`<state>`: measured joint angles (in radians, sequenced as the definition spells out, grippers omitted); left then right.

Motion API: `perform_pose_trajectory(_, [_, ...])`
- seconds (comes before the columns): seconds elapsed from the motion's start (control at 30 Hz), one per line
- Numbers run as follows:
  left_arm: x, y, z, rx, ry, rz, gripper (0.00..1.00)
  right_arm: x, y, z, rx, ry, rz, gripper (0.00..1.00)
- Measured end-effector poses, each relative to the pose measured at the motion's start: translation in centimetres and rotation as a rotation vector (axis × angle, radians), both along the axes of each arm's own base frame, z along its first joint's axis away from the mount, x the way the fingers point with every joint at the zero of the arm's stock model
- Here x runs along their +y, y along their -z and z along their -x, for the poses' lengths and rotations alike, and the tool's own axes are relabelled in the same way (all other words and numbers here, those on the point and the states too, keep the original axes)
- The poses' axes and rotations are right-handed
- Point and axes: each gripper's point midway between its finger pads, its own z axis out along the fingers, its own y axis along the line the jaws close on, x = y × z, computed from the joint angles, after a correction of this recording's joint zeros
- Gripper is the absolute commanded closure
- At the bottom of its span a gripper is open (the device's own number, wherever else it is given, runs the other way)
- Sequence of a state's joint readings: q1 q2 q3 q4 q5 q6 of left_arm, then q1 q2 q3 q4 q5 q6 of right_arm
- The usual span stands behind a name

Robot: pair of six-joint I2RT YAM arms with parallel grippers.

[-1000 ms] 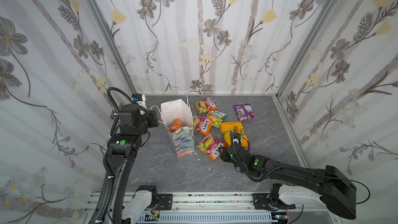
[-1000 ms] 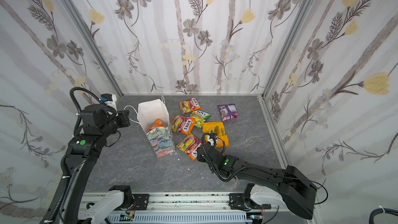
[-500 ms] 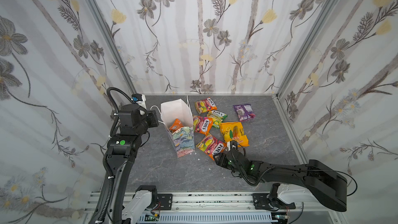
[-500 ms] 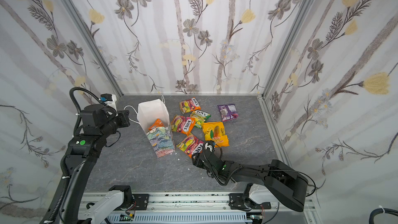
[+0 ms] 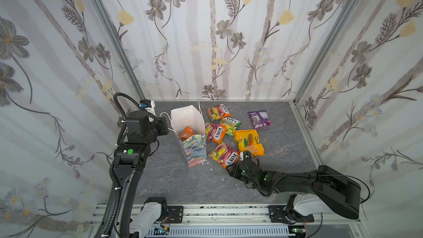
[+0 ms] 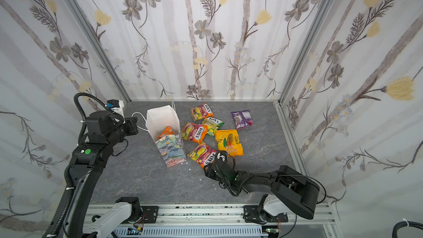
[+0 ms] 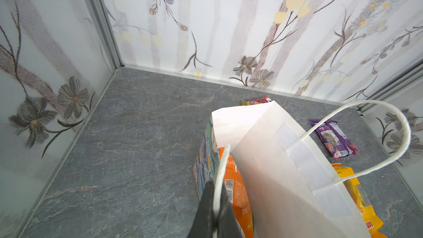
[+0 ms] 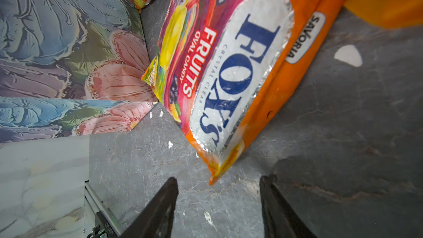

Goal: Place the snacks into the paper bag
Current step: Pick up the snack at the center of the table.

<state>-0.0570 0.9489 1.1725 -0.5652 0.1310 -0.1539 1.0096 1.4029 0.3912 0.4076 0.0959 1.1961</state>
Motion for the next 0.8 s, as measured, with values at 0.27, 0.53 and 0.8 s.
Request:
perform_pose_trajectory(0.27, [0.0,0.0,0.0,0.0,0.0,0.0,0.96,0.0,0.4,-0.4,0.006,0.02,-0.033,0.48])
perform_pose_trajectory(0.53, [0.0,-0.1,0.0,-0.002,0.0,0.0,0.96,0.0,0.8,-1.0,0.01,0.044,-0.056,0.53])
perform_pose_trajectory(0.8, [0.1,-0.1,0.0,-0.002,-0.003,-0.001,0.96,0.4,1.3,-1.5,0.018,0.064,-0.09,0.69])
